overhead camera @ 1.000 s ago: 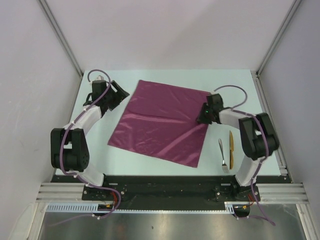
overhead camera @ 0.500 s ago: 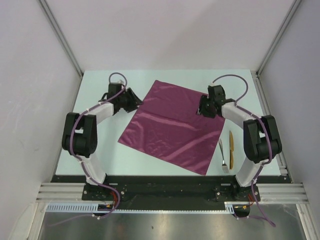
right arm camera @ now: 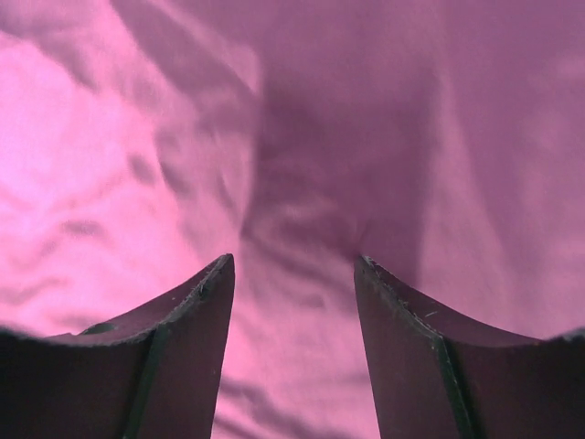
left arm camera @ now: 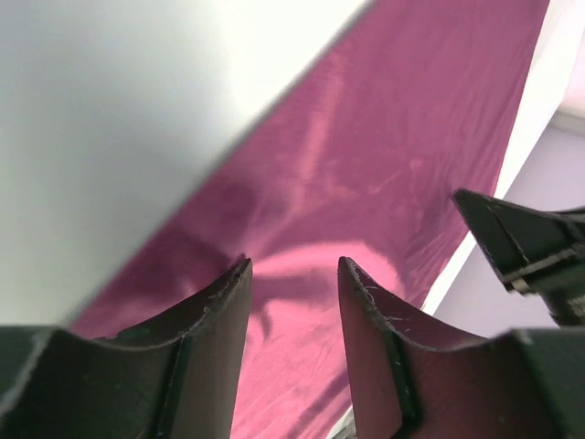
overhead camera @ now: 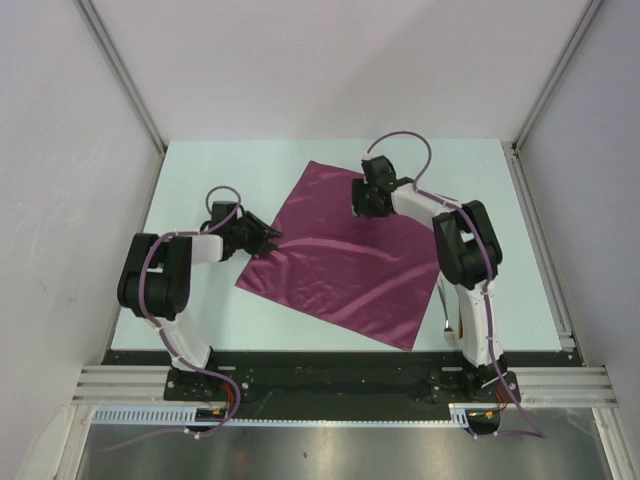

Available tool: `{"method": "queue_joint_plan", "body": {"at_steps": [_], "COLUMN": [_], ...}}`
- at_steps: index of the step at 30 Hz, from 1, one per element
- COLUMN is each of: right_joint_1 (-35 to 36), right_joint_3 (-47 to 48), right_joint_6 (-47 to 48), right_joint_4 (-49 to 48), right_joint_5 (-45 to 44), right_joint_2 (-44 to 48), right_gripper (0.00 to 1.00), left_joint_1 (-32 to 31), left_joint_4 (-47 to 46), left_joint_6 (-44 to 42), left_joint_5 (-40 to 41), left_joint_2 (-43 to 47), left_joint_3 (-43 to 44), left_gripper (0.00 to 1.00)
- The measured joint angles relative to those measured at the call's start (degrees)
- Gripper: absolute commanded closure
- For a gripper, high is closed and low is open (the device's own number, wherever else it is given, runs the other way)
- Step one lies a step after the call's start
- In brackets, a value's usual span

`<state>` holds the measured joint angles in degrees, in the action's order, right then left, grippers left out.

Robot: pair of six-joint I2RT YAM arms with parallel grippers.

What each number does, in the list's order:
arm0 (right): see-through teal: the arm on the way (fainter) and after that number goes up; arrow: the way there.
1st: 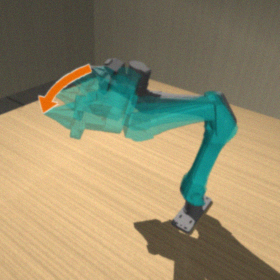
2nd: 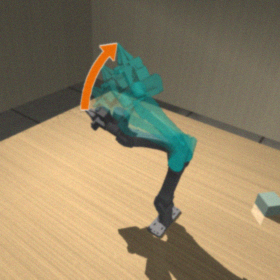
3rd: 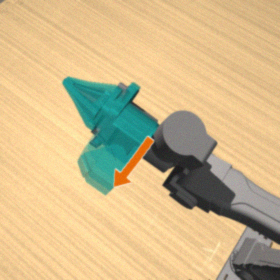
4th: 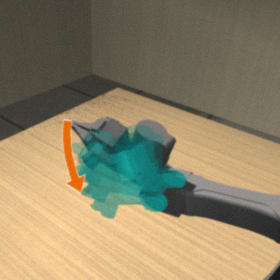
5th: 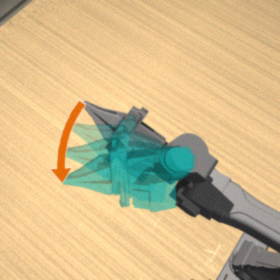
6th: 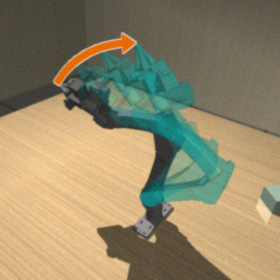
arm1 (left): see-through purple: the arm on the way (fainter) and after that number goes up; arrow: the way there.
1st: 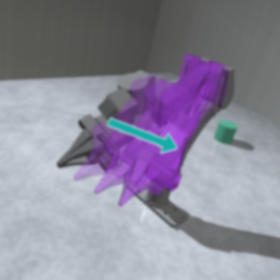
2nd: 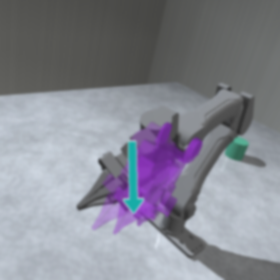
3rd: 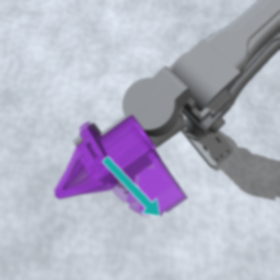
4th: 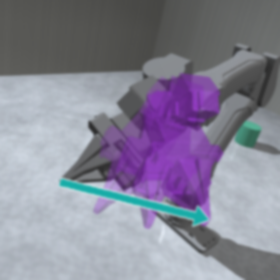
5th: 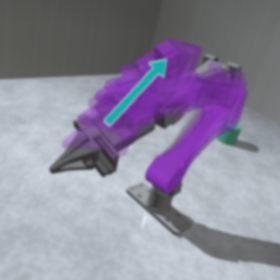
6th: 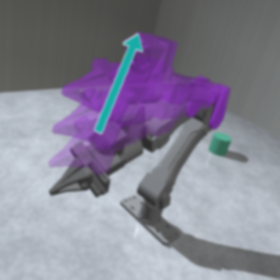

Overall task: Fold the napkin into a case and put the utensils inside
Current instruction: Smooth out the napkin at the center of the board.

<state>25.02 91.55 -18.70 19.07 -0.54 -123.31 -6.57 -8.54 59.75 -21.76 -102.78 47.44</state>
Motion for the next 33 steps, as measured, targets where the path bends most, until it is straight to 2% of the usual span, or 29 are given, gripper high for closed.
{"method": "queue_joint_plan", "body": {"at_steps": [8,13,16,20,23,26,30,33], "right_joint_1": [3.87,6.21,6.75,6.73,6.62,6.54,6.25,6.38], "right_joint_3": [22.40,40.74,46.99,47.17,47.17,44.63,29.20,10.64], "right_joint_6": [2.05,1.60,0.94,0.74,1.14,2.16,2.16,0.90], "right_joint_4": [2.89,5.51,5.51,4.96,5.95,10.91,19.02,20.11], "right_joint_5": [0.37,4.15,6.16,7.78,7.19,4.42,-0.79,-4.42], "right_joint_2": [-15.21,-26.27,-30.08,-30.27,-29.88,-26.36,-10.62,9.57], "right_gripper": [0.40,0.40,0.39,0.37,0.28,0.22,0.15,0.07], "left_joint_1": [6.45,7.54,5.92,1.84,-1.42,-4.17,-7.13,-8.33], "left_joint_4": [1.42,3.23,4.11,6.25,6.93,8.68,15.61,22.88], "left_joint_6": [1.79,-2.10,-5.46,-9.33,-11.37,-12.50,-13.60,-13.57], "left_joint_5": [5.79,7.96,8.24,8.11,8.17,8.26,11.54,15.65], "left_joint_2": [10.12,11.52,11.61,11.47,11.39,11.41,12.92,18.78], "left_joint_3": [-9.42,-8.24,-5.46,0.81,4.96,6.51,6.12,3.23], "left_gripper": [0.46,0.37,0.35,0.35,0.36,0.36,0.34,0.34]}}
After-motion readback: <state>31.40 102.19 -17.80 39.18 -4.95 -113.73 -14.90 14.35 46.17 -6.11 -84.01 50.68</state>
